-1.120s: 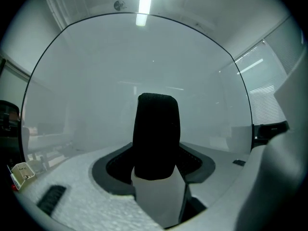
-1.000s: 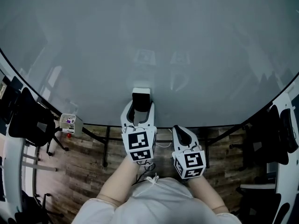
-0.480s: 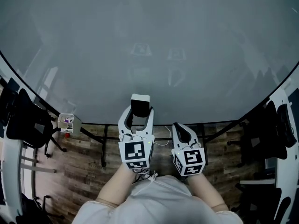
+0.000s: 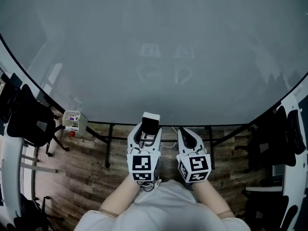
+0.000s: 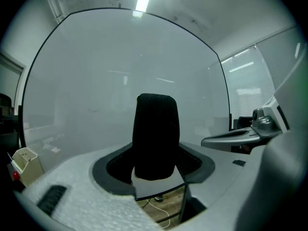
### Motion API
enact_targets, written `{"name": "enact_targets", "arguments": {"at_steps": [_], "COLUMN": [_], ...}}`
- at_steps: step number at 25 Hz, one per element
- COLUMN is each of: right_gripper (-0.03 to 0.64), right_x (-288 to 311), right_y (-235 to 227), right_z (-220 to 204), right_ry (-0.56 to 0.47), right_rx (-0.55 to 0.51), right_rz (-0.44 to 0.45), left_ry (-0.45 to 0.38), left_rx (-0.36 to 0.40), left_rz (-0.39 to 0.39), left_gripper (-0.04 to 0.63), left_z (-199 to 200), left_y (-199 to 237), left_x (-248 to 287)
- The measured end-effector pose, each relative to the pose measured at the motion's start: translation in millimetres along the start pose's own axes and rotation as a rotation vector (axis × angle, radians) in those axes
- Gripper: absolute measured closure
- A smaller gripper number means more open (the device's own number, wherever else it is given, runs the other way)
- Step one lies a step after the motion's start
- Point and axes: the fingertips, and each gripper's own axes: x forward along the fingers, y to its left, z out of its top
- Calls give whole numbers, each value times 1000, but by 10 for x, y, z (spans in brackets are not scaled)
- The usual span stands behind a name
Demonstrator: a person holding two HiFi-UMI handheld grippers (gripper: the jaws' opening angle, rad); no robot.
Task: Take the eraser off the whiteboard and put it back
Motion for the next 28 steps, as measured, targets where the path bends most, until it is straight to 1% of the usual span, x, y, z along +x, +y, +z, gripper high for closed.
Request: {"name": "enact_targets", "arguments": {"at_steps": [3, 5, 10, 17, 21, 24, 28], "right_gripper": [589, 589, 589, 589, 589, 589, 589], "right_x": [-47, -60, -87, -131, -132, -130, -120], "right_y": [-25, -26, 18, 93, 96, 87, 103], "right_z": [43, 63, 83, 116, 108, 80, 69], "right_ry": [-29, -35, -36, -55, -51, -48, -51], "right_rx": [-9, -11, -17, -38, -35, -28, -25], "right_rz": [-43, -55, -48, -45, -45, -50, -51], "left_ry": [13, 15, 3, -9, -1, 12, 20], "left_rx": [-5, -8, -44, -55, -47, -57, -66], "left_rz": [2, 1, 1, -12, -8, -7, 17], "left_gripper": [337, 337, 337, 337, 337, 337, 337], "left_z": [-81, -102, -36, 27, 22, -39, -60], "left_y": [7, 20, 44, -4, -9, -1, 49], "left_x": [-49, -79, -136, -181, -178, -177, -189]}}
